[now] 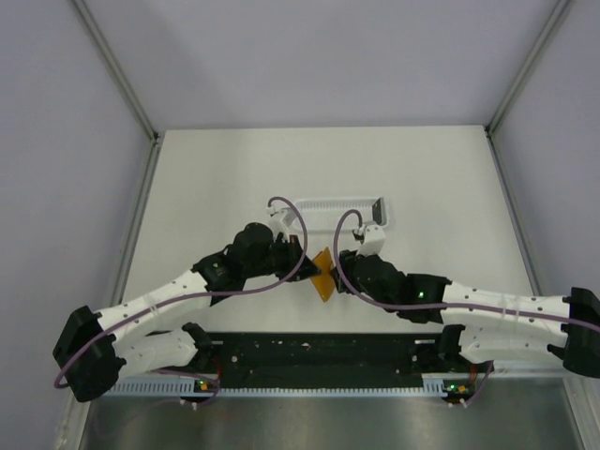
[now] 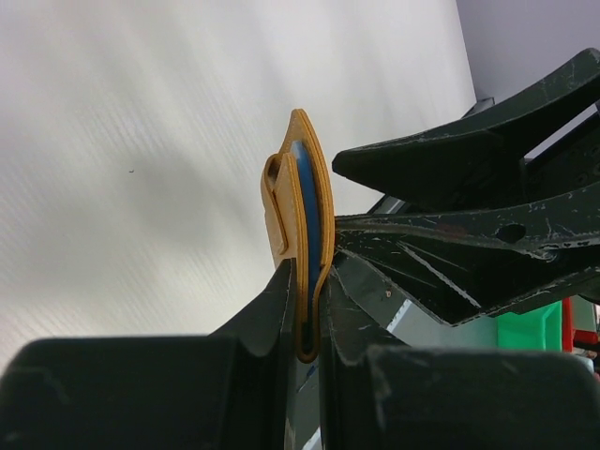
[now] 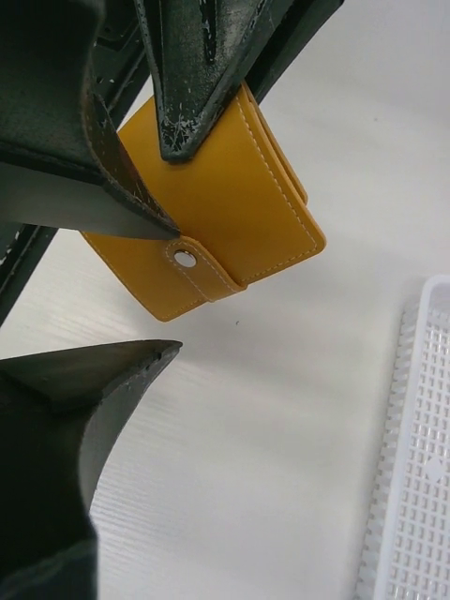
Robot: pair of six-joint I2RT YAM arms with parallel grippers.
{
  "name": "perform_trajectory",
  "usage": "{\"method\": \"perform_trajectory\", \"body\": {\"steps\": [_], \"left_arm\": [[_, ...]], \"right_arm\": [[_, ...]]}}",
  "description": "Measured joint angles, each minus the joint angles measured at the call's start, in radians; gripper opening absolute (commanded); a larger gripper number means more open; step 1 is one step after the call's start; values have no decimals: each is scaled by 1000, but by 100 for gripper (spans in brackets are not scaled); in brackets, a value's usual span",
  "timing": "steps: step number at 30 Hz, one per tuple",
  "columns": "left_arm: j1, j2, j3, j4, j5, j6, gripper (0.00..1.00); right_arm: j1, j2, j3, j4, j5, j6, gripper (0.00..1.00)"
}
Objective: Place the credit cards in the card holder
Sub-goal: Open the card holder.
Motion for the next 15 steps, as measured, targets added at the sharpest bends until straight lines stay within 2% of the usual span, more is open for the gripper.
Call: {"method": "perform_trajectory", "body": {"steps": [6,11,15], "left_arm": [[1,-1,0,9,10,-3,0],[-1,-1,0,11,32,-7,0],[-1,-1,0,10,31,-7,0]], "right_arm": [[-10,43,55,-120,106,41,37],[-21,150,129,-334,226,89,38],[-21,113,131,-378,251,99,42]]}}
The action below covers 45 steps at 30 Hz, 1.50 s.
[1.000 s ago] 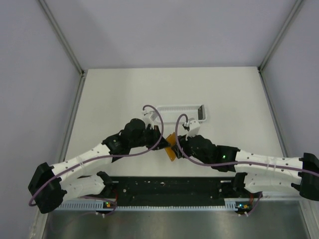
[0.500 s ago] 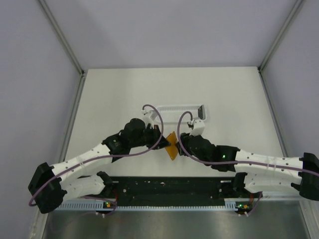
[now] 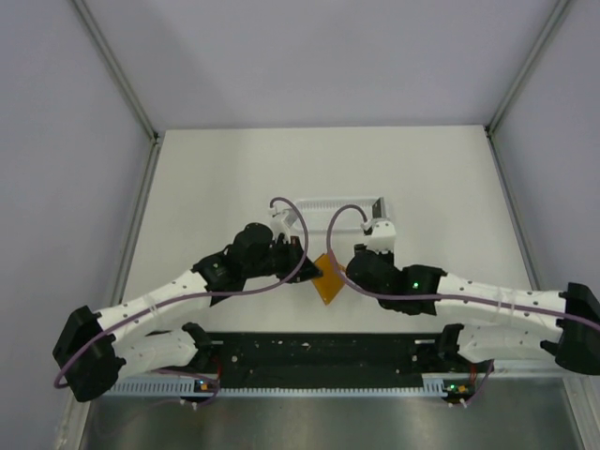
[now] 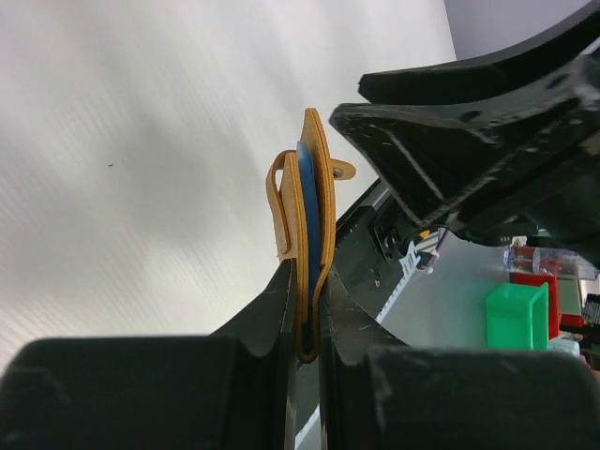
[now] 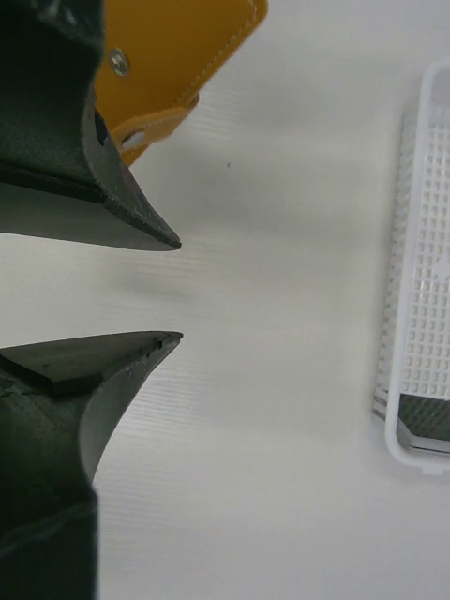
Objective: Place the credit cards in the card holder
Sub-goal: Open the card holder, then place the card holder at the corner of the board.
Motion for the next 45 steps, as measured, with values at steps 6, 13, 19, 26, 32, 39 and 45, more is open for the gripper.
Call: {"method": "perform_trajectory", "body": {"steps": [6,13,19,26,32,39,45], "left_arm": [[0,17,-10,32,13,5,0],[0,177,-43,175,155,39,0],[0,347,-43,262,283,83,27],[0,396,-17,238,276,148,99],[0,397,42,122,175,195,99],[-2,221,183,-225,-230,260,99],[-2,-37,264,-358,-577,281,98]], "right_arm": [[-1,-262,-118,154,-53,-77,90],[-6,-307,-165,247,-136,-169,99],[-8,-323,-171,258,-154,-183,99],[-12,-446,-231,266,-129,-175,99],[-13,-449,-237,262,-97,-164,96],[-13,-414,-237,261,-69,-145,95],[-13,-375,-237,257,-63,-140,97]]}}
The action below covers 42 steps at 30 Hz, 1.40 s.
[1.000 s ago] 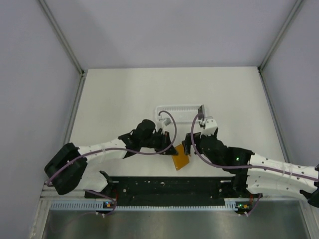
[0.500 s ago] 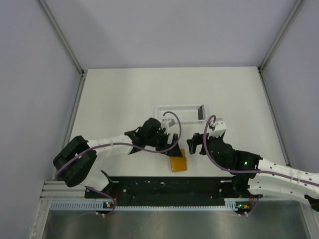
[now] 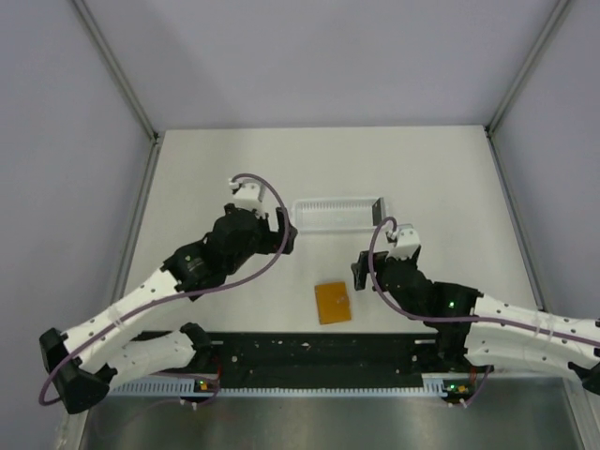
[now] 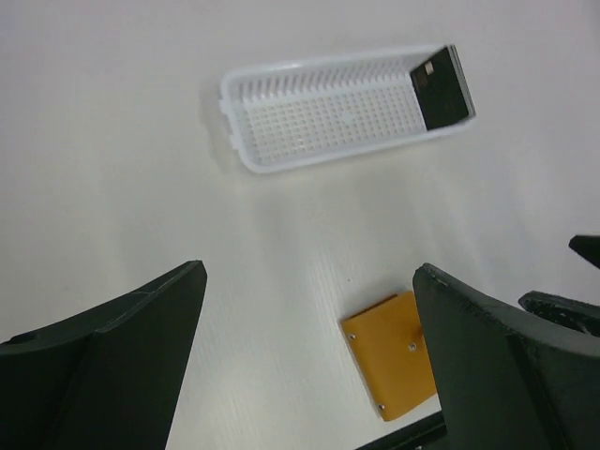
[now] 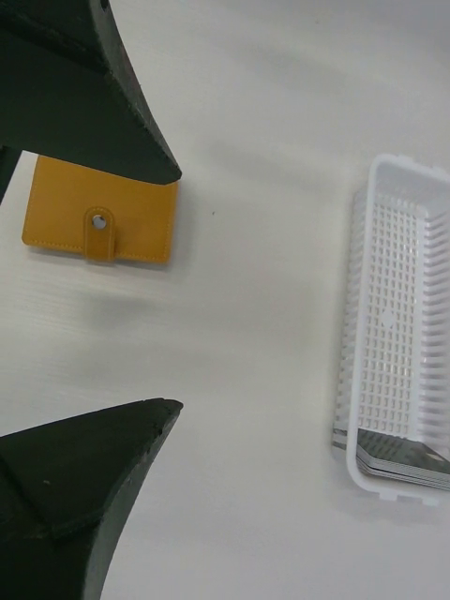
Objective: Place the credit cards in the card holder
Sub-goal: Place the card holder at the corner of the board, then pick up the credit card from the storage box.
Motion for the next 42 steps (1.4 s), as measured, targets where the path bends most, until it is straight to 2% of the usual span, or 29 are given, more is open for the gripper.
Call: {"method": "perform_trajectory", "body": {"steps": [4,7,11,13,17,21,27,33,42], "left_arm": [[5,-142,-38,16,-175,-21,97],[19,-200,-109,39,-220,-28,92],[23,-180,-140,29,-235,-38,93],[23,-142,-132,6,-246,-48,90],[23,-56,-98,-66,-266,-95,86],[23,-51,-99,-76,-237,-127,90],[23,-85,-159,-25,-141,-151,86],[23,-76,-185,-14,-100,-173,85],[23,-45,-203,22,-19,-169,83]], "right_arm": [[0,11,0,-12,5,4,98],[0,11,0,-15,11,3,99],[-23,34,29,-58,3,-2,93],[-101,66,63,-84,-24,-3,90],[-344,150,160,-118,-135,-28,82],[-495,253,260,-132,-222,-90,74],[-593,492,413,-124,-310,-177,73],[-698,669,482,-116,-380,-229,73],[-754,820,568,-77,-461,-273,69]]}}
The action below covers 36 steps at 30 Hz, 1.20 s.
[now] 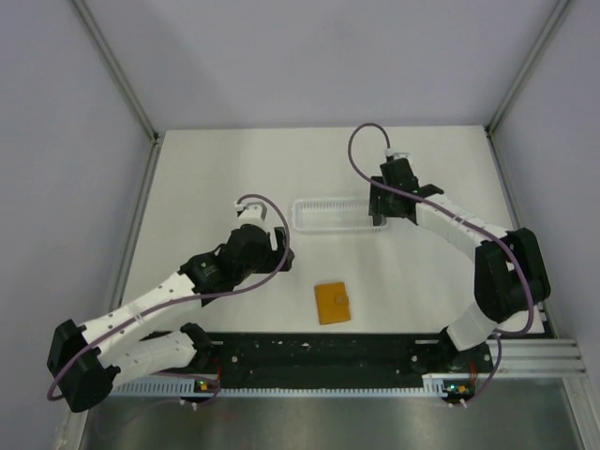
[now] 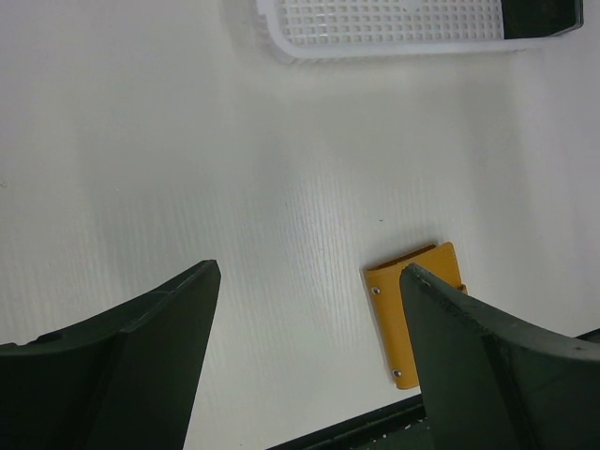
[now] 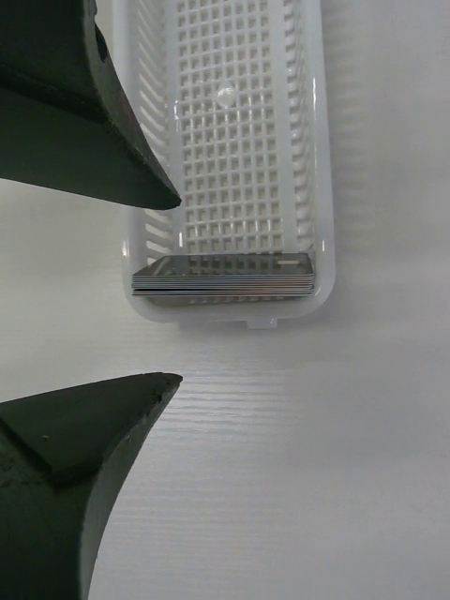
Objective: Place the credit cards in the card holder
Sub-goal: Pick up the credit card from the storage box.
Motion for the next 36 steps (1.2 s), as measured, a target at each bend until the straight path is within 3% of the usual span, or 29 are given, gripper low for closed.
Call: {"method": "perform_trajectory", "body": {"steps": [11,24,36], "left_arm": [[0,48,-3,11,95,1,83],[0,79,-3,19,141,1,83],[1,132,51,41,93,71,87]], "right_arm": [[0,158,71,-3,23,11,63],[0,237,110,-16,78,11,58],[0,241,110,-18,113,3,58]]}}
